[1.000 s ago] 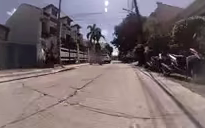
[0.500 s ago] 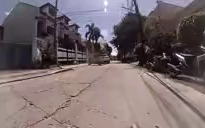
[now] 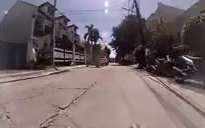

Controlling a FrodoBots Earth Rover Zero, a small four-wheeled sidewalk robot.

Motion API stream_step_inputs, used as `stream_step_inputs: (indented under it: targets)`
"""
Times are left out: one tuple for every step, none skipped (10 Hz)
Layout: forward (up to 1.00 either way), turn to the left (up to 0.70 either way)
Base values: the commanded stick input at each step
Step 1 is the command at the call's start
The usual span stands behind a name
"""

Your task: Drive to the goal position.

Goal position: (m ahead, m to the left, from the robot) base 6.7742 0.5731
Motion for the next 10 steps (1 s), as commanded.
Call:
stream_step_inputs:
  targets:
    - [0.85, 0.00]
    - [0.85, -0.27]
    - [0.85, -0.27]
    - [0.85, -0.27]
    - [0.85, -0.27]
    - [0.85, -0.27]
    - [0.85, -0.27]
    - [0.85, -0.27]
    - [0.85, -0.27]
    - [0.85, -0.02]
